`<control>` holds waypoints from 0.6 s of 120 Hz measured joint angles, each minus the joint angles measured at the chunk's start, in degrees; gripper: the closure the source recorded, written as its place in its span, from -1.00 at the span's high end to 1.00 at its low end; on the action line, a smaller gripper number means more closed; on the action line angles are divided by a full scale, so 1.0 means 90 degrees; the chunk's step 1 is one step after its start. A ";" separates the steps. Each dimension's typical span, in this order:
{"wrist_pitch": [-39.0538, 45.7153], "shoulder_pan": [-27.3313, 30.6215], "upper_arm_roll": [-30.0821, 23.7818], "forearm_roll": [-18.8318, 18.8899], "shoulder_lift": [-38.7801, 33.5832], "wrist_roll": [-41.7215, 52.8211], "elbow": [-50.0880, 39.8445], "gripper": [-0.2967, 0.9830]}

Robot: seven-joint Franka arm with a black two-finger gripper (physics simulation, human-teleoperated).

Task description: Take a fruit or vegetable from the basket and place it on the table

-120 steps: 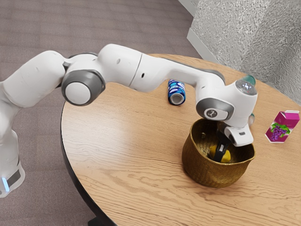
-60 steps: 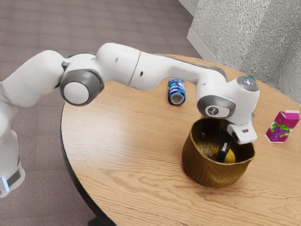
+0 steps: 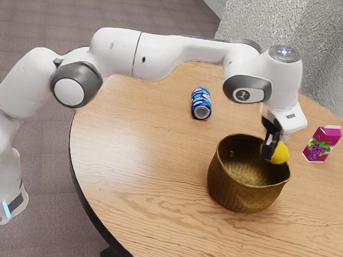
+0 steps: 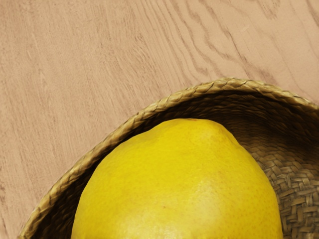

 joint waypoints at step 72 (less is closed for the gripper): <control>-0.0808 0.0052 0.0584 -0.0286 -0.4752 -0.0026 -0.4449 -0.12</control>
